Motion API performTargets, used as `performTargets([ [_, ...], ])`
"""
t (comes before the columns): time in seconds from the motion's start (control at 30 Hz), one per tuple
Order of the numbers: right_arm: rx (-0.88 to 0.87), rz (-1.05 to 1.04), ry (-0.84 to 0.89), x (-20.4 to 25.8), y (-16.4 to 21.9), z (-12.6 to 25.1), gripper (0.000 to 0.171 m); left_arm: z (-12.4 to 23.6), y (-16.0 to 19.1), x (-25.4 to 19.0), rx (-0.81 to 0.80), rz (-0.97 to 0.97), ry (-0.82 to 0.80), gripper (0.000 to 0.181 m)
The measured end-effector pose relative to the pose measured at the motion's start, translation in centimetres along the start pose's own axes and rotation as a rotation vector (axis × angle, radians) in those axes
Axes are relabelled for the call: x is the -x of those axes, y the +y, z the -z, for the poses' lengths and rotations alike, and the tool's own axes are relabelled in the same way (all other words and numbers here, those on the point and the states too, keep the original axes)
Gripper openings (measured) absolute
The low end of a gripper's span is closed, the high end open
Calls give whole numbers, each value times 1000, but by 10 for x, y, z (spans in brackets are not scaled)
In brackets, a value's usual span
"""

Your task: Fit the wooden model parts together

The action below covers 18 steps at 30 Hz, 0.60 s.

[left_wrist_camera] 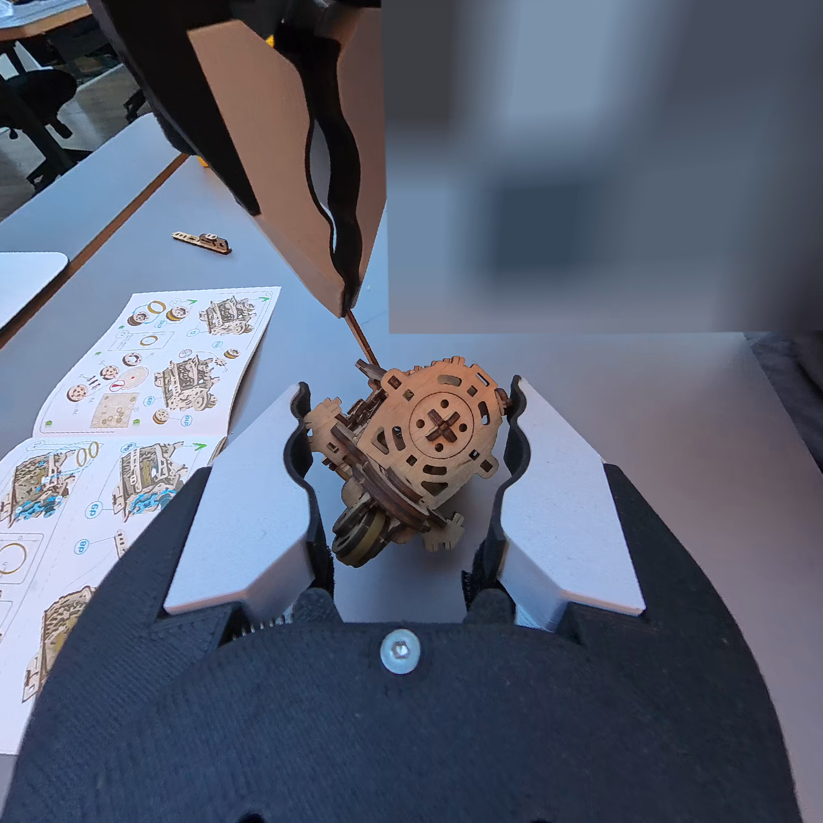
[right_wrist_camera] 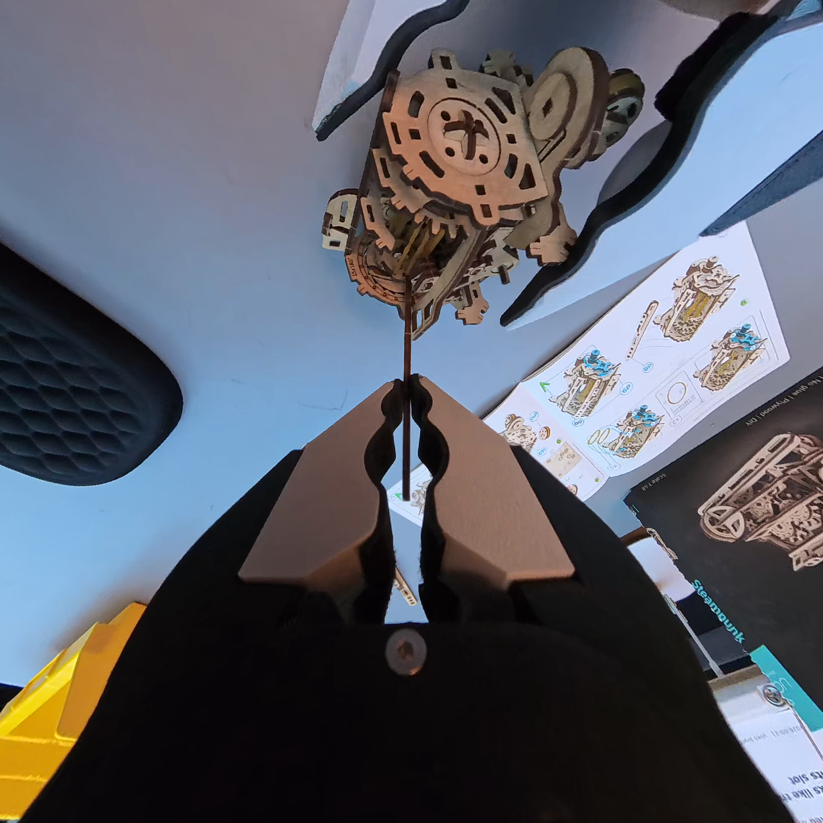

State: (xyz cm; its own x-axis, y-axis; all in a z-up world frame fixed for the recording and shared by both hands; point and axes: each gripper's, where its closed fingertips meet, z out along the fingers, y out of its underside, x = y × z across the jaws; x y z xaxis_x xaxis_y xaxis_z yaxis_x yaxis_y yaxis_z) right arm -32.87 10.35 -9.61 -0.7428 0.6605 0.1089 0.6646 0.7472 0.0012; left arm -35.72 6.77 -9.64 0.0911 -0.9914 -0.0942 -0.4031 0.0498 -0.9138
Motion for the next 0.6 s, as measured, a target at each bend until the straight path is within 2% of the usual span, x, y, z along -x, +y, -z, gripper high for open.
performTargets([
  [0.37, -88, -20, 159, 2, -3, -1, 1, 1, 0, 0, -1, 7, -1, 88],
  [0.6, -177, -43, 188, 8, -1, -3, 2, 1, 0, 0, 1, 5, -3, 88],
])
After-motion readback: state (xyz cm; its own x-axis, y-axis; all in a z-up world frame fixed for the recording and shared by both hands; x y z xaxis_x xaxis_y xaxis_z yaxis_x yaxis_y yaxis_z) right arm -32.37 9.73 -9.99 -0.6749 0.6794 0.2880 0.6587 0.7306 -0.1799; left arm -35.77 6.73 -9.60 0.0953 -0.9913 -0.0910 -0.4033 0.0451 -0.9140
